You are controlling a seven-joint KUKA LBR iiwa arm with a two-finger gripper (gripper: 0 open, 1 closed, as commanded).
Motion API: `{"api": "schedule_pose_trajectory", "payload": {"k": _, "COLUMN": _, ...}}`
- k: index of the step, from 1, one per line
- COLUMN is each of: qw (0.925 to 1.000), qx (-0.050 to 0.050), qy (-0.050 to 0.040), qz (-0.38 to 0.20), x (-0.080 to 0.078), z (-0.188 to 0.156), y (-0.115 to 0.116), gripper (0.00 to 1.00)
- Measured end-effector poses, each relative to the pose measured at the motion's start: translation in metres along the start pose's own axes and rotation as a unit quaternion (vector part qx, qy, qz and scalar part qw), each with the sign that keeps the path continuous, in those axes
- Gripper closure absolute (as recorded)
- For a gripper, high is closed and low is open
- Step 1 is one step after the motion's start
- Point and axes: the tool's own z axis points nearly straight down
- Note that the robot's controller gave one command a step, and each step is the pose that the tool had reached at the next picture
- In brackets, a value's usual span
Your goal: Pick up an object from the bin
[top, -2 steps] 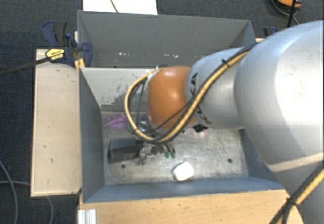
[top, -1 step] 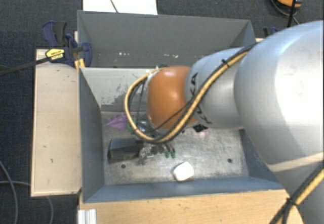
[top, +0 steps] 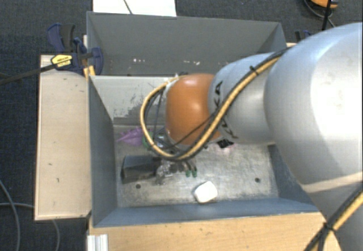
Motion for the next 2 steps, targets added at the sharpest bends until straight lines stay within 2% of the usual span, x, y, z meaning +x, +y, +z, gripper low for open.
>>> {"api": "schedule_pose_trajectory", "payload": {"k": 1, "qw": 1.0, "qx": 0.001, "qy": 0.0029, "qz": 0.0, "x": 0.002, "z": -0.013, "y": 0.0, "gripper": 1.0}}
{"api": "schedule_pose_trajectory", "payload": {"k": 2, "qw": 1.0, "qx": 0.0, "qy": 0.0014, "qz": 0.0, "x": 0.001, "z": -0.027, "y": 0.0, "gripper": 1.0}}
